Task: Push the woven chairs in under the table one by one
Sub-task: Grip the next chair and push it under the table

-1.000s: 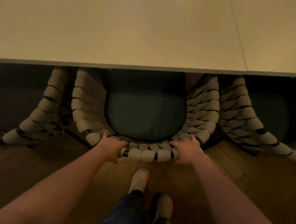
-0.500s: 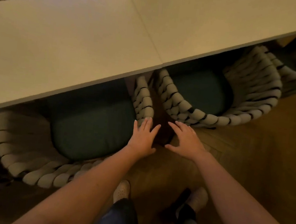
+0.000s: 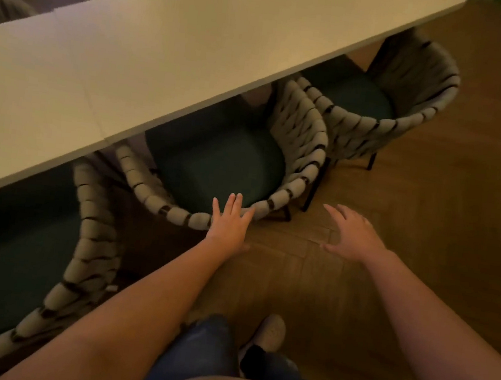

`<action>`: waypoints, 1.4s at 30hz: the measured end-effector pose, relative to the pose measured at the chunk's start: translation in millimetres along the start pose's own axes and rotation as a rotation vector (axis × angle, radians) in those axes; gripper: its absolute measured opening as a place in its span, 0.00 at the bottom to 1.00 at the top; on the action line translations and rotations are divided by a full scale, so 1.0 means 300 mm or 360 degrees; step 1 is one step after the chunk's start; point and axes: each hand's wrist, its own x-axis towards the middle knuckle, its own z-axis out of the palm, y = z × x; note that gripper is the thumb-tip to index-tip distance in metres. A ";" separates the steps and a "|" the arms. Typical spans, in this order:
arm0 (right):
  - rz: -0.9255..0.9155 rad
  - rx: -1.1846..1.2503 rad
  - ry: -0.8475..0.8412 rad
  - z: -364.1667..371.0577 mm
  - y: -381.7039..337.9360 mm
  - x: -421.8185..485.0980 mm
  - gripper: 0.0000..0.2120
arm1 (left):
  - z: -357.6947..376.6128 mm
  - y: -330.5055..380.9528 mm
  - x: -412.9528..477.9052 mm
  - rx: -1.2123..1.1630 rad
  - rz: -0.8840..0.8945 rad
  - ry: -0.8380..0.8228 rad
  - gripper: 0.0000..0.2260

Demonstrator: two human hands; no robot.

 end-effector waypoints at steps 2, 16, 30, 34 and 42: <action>0.0027 -0.0011 0.0017 -0.046 0.124 0.041 0.46 | -0.055 0.098 0.090 -0.0020 0.0026 0.0026 0.39; -0.0117 -0.0225 0.0183 -0.501 0.771 0.652 0.45 | -0.438 0.527 0.940 -0.0131 0.0068 0.0093 0.41; -0.0489 -0.0865 -0.0189 -0.810 1.403 1.241 0.44 | -0.676 0.907 1.570 -0.0213 0.0064 -0.0143 0.39; -0.0740 -0.1018 -0.0344 -0.818 1.502 1.390 0.42 | -0.649 1.017 1.631 -0.0327 -0.0166 -0.0213 0.37; -0.1209 -0.1179 -0.0369 -0.894 1.685 1.634 0.30 | -0.631 1.220 1.694 -0.0344 -0.0891 -0.0284 0.25</action>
